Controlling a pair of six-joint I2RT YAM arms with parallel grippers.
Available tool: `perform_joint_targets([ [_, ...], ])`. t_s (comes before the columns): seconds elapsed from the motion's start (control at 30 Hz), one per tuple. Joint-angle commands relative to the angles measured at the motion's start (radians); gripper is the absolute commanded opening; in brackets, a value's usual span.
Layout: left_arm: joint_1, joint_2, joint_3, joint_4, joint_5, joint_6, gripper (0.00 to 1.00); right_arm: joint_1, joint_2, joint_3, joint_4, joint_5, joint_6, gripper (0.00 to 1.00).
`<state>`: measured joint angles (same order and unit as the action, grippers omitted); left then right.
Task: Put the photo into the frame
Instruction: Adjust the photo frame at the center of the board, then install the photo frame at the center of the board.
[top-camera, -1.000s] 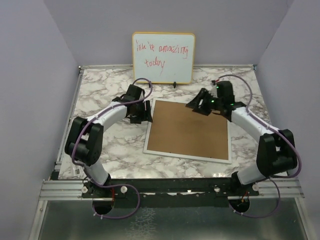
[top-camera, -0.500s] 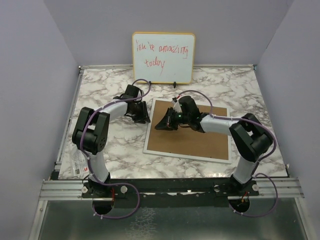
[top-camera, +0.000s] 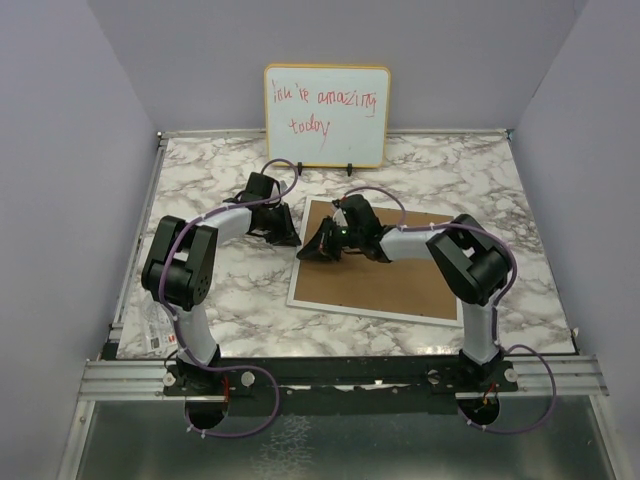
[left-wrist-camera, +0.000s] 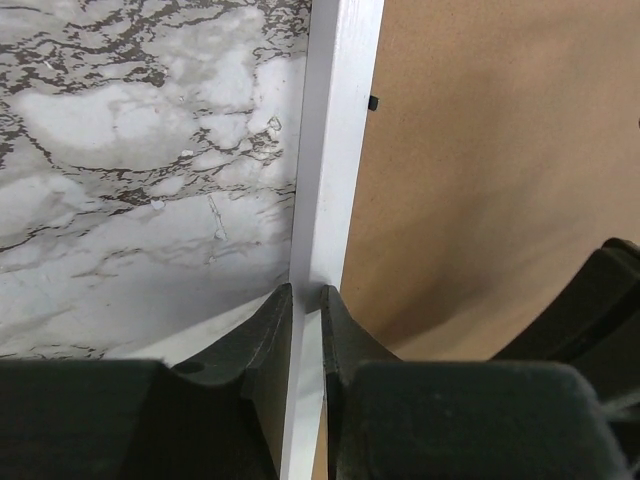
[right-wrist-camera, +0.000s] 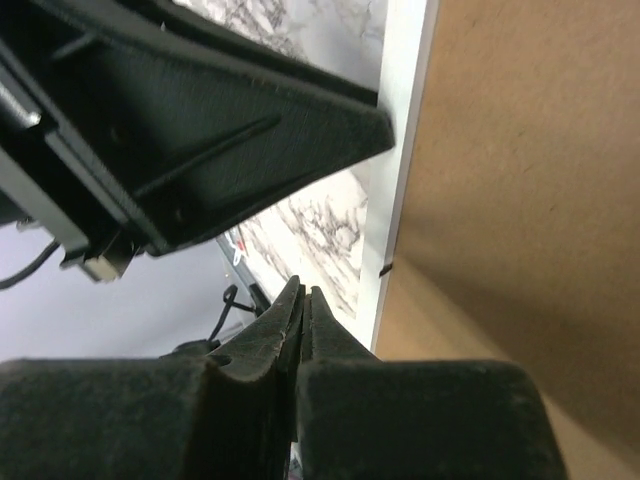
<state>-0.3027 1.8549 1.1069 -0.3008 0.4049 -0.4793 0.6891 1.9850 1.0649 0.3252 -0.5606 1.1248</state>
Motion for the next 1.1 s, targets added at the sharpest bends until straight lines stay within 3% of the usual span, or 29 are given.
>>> perform_joint_targets([
  [0.0, -0.012, 0.087, -0.08, -0.118, -0.1, 0.036, 0.17, 0.01, 0.048, 0.058, -0.034, 0.038, 0.009, 0.02],
  [0.83, -0.009, 0.119, -0.07, -0.142, -0.109, 0.038, 0.16, 0.023, 0.121, 0.071, -0.168, 0.037, -0.014, 0.01],
  [1.07, -0.008, 0.122, -0.067, -0.149, -0.121, 0.039, 0.16, 0.022, 0.13, 0.072, -0.289, 0.098, -0.037, 0.01],
])
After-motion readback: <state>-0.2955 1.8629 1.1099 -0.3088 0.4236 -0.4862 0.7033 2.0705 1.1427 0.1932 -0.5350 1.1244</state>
